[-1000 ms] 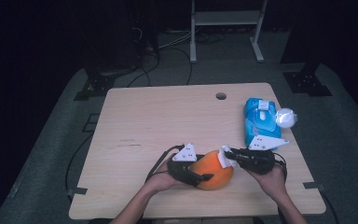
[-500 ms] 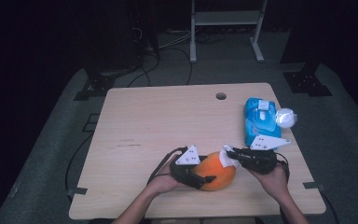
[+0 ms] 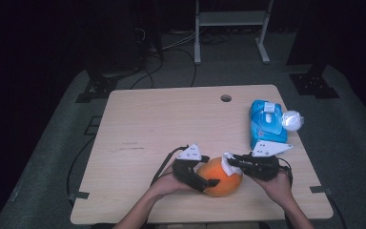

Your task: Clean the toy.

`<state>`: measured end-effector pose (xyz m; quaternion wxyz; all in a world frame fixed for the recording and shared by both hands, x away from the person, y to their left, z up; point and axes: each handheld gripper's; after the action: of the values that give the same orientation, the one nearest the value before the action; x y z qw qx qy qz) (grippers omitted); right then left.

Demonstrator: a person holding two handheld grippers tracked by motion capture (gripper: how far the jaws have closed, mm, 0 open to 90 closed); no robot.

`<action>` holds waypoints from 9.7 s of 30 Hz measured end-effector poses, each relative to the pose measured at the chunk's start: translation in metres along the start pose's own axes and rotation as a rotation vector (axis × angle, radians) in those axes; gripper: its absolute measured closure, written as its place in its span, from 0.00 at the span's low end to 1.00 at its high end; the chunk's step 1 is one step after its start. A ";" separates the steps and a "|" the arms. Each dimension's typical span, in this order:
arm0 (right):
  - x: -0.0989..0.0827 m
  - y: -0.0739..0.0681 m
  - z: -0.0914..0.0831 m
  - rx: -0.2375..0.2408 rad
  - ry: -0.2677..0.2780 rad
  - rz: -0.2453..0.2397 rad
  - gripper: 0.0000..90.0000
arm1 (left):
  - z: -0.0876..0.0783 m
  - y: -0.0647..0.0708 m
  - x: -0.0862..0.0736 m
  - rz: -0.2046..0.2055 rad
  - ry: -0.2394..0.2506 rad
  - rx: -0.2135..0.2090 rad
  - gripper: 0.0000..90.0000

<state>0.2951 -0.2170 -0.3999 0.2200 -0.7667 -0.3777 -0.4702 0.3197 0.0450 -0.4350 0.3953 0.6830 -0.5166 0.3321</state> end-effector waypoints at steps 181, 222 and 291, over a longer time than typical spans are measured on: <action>0.016 -0.015 -0.007 0.038 0.089 0.040 0.90 | -0.002 0.010 0.011 -0.052 0.107 0.069 0.36; 0.019 -0.027 -0.004 0.049 0.048 -0.054 0.91 | 0.008 0.023 0.012 0.028 0.113 0.021 0.40; 0.016 -0.013 -0.009 -0.002 0.050 -0.020 0.91 | -0.003 0.010 0.007 -0.018 0.115 0.038 0.34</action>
<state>0.2837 -0.2095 -0.3819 0.2236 -0.7512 -0.3794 -0.4917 0.3119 0.0432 -0.4253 0.4145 0.6748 -0.4802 0.3770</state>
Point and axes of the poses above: each handheld gripper's, and its own axes: z roughly forward along the jaws, x roughly out of its top, y roughly to its right, and after that the axes turned 6 degrees about -x, right-handed
